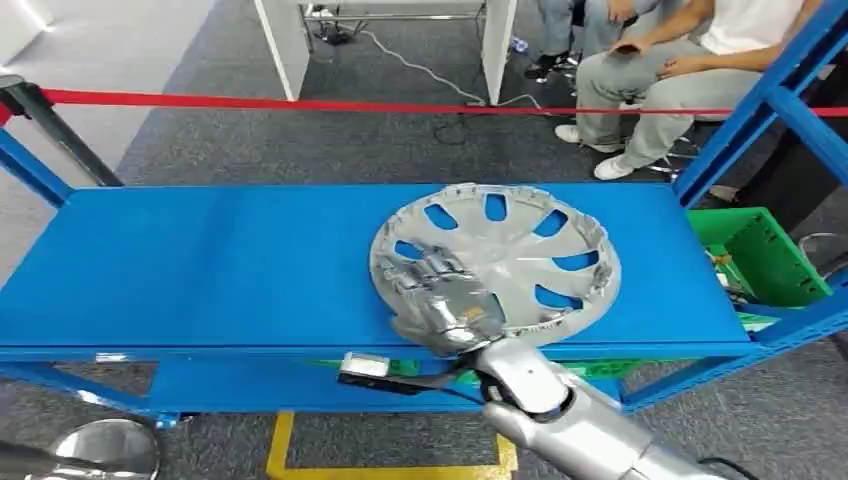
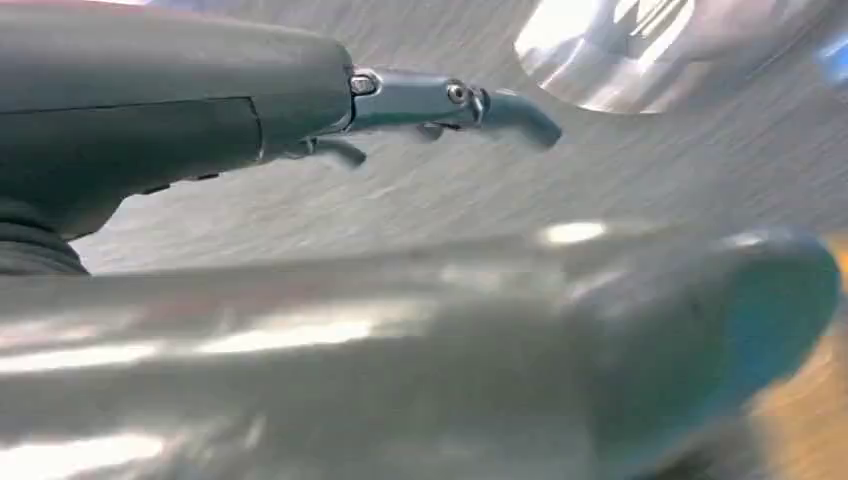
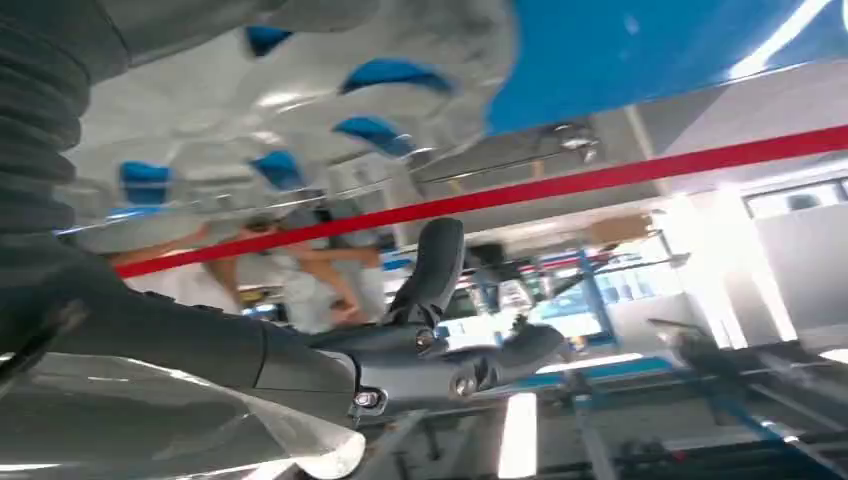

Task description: Take the parts from the cabinet and place them on the table.

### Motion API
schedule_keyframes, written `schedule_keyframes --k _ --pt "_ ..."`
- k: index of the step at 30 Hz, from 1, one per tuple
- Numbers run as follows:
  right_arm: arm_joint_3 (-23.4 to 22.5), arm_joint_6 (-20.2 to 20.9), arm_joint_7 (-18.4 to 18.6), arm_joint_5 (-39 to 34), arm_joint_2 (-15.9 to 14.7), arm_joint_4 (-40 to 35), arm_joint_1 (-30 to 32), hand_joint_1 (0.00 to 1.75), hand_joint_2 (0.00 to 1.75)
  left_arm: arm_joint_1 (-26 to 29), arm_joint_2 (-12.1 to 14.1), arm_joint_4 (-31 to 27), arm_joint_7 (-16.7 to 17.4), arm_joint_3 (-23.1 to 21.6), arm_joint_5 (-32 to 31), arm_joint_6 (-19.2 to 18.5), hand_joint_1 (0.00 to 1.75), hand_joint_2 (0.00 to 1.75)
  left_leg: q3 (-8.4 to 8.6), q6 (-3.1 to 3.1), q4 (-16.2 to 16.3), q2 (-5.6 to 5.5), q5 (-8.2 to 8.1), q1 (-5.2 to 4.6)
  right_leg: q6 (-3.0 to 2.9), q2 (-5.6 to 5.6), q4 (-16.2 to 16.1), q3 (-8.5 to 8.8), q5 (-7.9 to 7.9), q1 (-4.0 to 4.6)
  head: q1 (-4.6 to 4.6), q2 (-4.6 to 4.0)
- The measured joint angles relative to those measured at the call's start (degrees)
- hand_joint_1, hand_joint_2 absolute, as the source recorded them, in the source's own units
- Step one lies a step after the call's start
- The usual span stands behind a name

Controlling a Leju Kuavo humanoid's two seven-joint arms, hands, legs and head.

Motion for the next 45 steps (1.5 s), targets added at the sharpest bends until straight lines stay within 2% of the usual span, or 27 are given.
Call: schedule_keyframes --k 1,2,3,4,8,12,20,22,24,27,28,29,32,35,39,45 --pt "-1.6 0.6 -0.7 0.5 0.0 -0.8 0.8 0.00 1.75 -2.5 -2.9 0.6 0.6 0.0 0.1 4.7 0.00 0.00 -0.05 -0.49 0.0 -0.11 0.03 0.05 -0.31 -0.19 0.1 -0.04 -0.18 0.07 -0.17 0.00" --pt "-2.5 0.8 -1.1 0.7 0.0 -1.1 1.5 0.00 1.75 -4.0 -3.8 0.7 0.6 -0.1 0.1 6.1 0.00 0.00 0.13 -0.66 -0.2 -0.13 -0.01 -0.01 -0.47 -0.15 0.1 0.07 -0.29 0.06 0.14 0.00" --pt "-4.2 1.0 -1.8 1.2 0.0 -1.9 2.2 0.00 1.75 -4.9 -7.1 0.8 0.2 -0.2 0.2 7.7 0.00 0.00 0.35 -0.83 -0.2 0.17 -0.37 0.20 -0.62 0.20 0.1 0.29 -0.36 0.26 0.06 0.00" --pt "-5.2 1.2 -2.0 1.5 0.1 -2.4 2.9 0.00 1.75 -5.3 -7.6 0.3 -0.1 -0.2 0.4 8.5 0.00 0.00 0.56 -0.95 -0.3 0.64 -0.46 0.23 -0.68 0.76 0.2 0.36 -0.41 0.31 0.11 0.00" --pt "-9.1 1.3 -2.3 2.4 0.0 -2.9 4.9 0.00 1.75 -6.1 -9.7 -1.0 -1.2 0.0 1.6 10.8 0.00 0.00 0.92 -0.89 -0.4 1.07 -0.54 0.16 -0.82 1.14 0.1 0.31 -0.49 0.26 -0.10 0.00" --pt "-12.7 1.1 -1.2 3.4 0.0 -5.0 8.3 0.00 1.75 -4.9 -11.2 -3.1 -1.5 1.9 4.5 15.8 0.00 0.00 1.01 -1.02 -0.5 1.06 -0.63 0.19 -1.02 1.07 0.2 0.42 -0.66 0.31 -0.04 0.00" --pt "-15.5 1.1 -1.1 3.4 0.0 -6.2 10.2 0.00 1.75 -3.8 -11.9 -4.6 -1.3 3.4 4.5 16.4 0.00 0.00 1.01 -1.06 -0.5 1.16 -0.67 0.18 -1.03 1.11 0.1 0.44 -0.67 0.29 -0.04 0.00" --pt "-16.0 1.1 -1.1 3.8 0.0 -6.4 10.5 0.00 1.75 -3.6 -12.1 -5.0 1.1 3.6 4.3 16.8 0.00 0.00 1.02 -1.06 -0.5 1.16 -0.67 0.18 -1.03 1.11 0.1 0.46 -0.66 0.26 -0.06 0.00" --pt "-16.6 1.3 -1.0 4.4 0.0 -6.9 11.1 0.00 1.75 -2.9 -12.9 -6.8 4.9 4.1 3.2 14.6 0.00 0.00 1.03 -1.06 -0.5 1.16 -0.67 0.15 -1.02 1.11 0.1 0.47 -0.66 0.22 -0.08 0.00" --pt "-17.9 1.7 -0.8 5.0 0.0 -8.1 11.8 0.00 1.75 -0.4 -17.0 -16.5 10.8 5.9 0.6 4.6 0.00 0.00 1.03 -1.04 -0.5 1.17 -0.68 0.12 -1.02 1.14 0.1 0.46 -0.66 0.19 -0.04 0.00" --pt "-18.2 1.9 -0.8 5.1 0.0 -8.3 11.9 0.00 1.75 0.2 -18.3 -19.7 11.8 6.8 0.1 2.2 0.00 0.00 1.03 -1.04 -0.5 1.17 -0.68 0.10 -1.02 1.13 0.1 0.46 -0.66 0.17 -0.06 0.00" --pt "-18.3 2.0 -0.8 5.2 0.0 -8.5 11.9 0.00 1.75 0.6 -19.3 -21.9 12.5 7.4 -0.1 1.3 0.00 0.00 1.02 -1.04 -0.5 1.16 -0.68 0.09 -1.02 1.10 0.1 0.47 -0.67 0.17 -0.04 0.00" --pt "-18.3 2.2 -0.9 5.3 0.0 -8.9 11.9 0.00 1.75 1.1 -21.6 -26.8 13.6 9.0 -0.2 0.5 0.00 0.00 1.02 -0.97 -0.5 1.16 -0.73 0.07 -1.00 1.09 0.1 0.48 -0.67 0.14 -0.06 0.00" --pt "-18.3 2.6 -0.9 5.2 0.0 -9.1 11.8 0.00 1.75 1.2 -23.0 -29.1 13.6 9.9 -0.2 0.5 0.00 0.00 1.03 -0.97 -0.5 1.16 -0.73 0.07 -0.99 1.08 0.1 0.50 -0.67 0.14 -0.06 0.00" --pt "-18.1 4.5 -1.4 4.8 0.0 -9.1 11.5 0.00 1.75 1.1 -23.8 -30.1 13.4 10.4 -1.3 0.6 0.00 0.00 1.04 -0.97 -0.5 1.16 -0.72 0.07 -0.98 1.08 0.1 0.51 -0.65 0.16 -0.06 0.00" --pt "-18.0 4.8 -1.4 4.7 0.0 -9.1 11.4 0.00 1.75 1.1 -24.0 -30.8 13.4 10.9 -1.4 0.6 0.00 0.00 1.05 -0.98 -0.5 1.16 -0.72 0.07 -0.98 1.08 0.1 0.51 -0.66 0.15 -0.08 0.00"
